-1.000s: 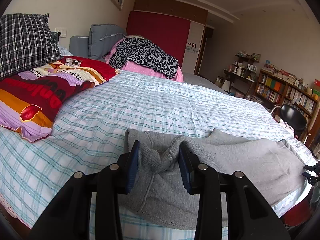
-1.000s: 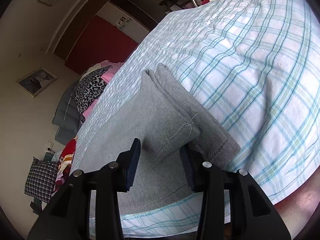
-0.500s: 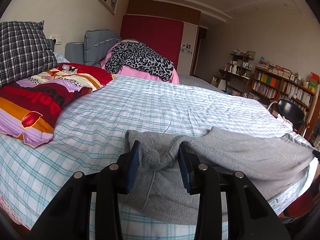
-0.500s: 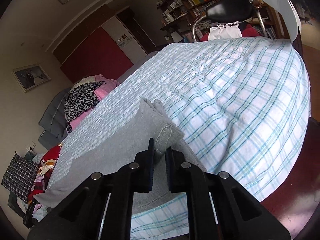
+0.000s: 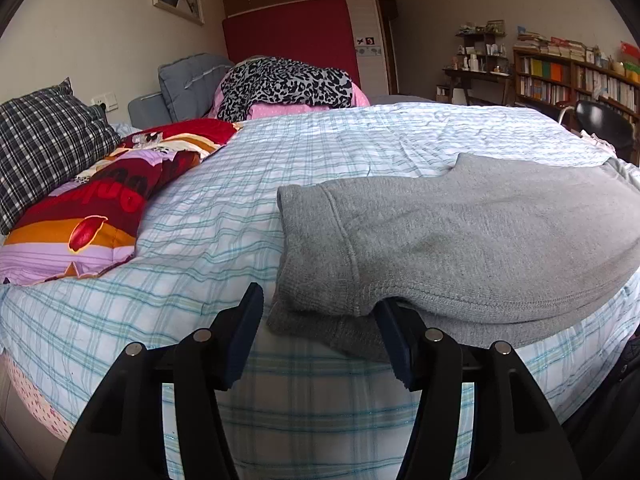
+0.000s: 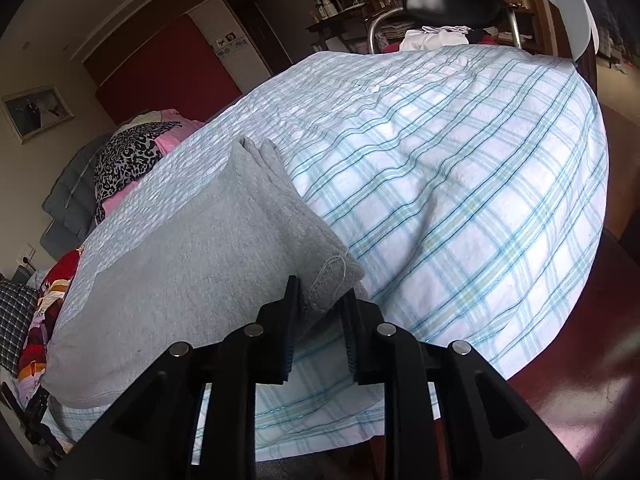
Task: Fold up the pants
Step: 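Open both tools and release the folded sweatpants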
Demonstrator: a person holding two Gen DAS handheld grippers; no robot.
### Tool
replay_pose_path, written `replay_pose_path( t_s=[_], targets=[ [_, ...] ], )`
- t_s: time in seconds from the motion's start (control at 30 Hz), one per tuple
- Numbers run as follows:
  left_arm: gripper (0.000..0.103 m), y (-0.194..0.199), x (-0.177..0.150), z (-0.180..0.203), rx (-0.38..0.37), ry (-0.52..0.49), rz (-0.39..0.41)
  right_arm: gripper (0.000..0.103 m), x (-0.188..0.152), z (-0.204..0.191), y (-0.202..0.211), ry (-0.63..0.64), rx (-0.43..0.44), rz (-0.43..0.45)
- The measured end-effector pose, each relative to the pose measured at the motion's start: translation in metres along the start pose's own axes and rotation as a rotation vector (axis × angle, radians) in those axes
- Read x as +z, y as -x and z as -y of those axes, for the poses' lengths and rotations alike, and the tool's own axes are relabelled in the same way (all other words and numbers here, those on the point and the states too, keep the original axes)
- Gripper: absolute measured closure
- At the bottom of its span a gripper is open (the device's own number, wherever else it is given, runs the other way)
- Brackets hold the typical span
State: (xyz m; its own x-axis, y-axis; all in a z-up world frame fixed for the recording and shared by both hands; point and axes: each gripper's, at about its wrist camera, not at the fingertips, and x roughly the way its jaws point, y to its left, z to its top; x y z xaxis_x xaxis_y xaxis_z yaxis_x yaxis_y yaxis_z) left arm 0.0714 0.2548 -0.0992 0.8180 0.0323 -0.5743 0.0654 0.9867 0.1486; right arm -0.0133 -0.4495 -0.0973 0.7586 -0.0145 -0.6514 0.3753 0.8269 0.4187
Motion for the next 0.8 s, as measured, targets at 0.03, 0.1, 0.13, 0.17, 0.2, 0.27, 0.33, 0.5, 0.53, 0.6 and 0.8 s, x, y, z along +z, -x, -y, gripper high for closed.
replay_pose_path(
  t_s=[0.03,0.1,0.13,0.17,0.2,0.27,0.33,0.5,0.53,0.6,0.8],
  targets=[
    [0.041,-0.001,-0.002,-0.002,0.002,0.004,-0.011,0.069,0.0,-0.001,0.004,0.005,-0.019,0.018],
    [0.041,-0.002,-0.007,-0.003,0.01,-0.012,-0.029,0.067,0.002,-0.002,0.011,0.02,-0.058,0.058],
    [0.041,0.0,-0.009,-0.003,0.017,-0.027,-0.033,0.067,0.003,-0.004,0.015,0.031,-0.085,0.084],
    [0.041,0.002,-0.01,-0.003,0.025,-0.043,-0.035,0.067,0.005,-0.006,0.017,0.045,-0.107,0.11],
    [0.041,0.004,-0.012,-0.004,0.031,-0.056,-0.037,0.066,0.007,-0.009,0.022,0.058,-0.122,0.135],
    [0.041,0.011,-0.012,-0.006,0.05,-0.068,-0.032,0.06,0.009,-0.013,0.029,0.065,-0.15,0.186],
    [0.041,0.018,-0.011,-0.012,0.069,-0.05,-0.02,0.06,0.011,-0.019,0.033,0.068,-0.151,0.224],
    [0.041,0.038,0.004,-0.029,0.018,0.076,0.039,0.057,0.011,-0.049,0.03,0.14,-0.079,0.248],
    [0.041,0.04,0.008,-0.029,-0.009,0.099,0.051,0.054,0.01,-0.059,0.026,0.161,-0.053,0.236],
    [0.036,0.039,0.017,-0.025,-0.076,0.142,0.035,0.05,0.006,-0.077,0.02,0.206,-0.009,0.22],
    [0.031,0.015,0.018,-0.021,-0.279,0.36,-0.105,0.048,-0.017,-0.125,0.001,0.362,0.045,0.184]
  ],
)
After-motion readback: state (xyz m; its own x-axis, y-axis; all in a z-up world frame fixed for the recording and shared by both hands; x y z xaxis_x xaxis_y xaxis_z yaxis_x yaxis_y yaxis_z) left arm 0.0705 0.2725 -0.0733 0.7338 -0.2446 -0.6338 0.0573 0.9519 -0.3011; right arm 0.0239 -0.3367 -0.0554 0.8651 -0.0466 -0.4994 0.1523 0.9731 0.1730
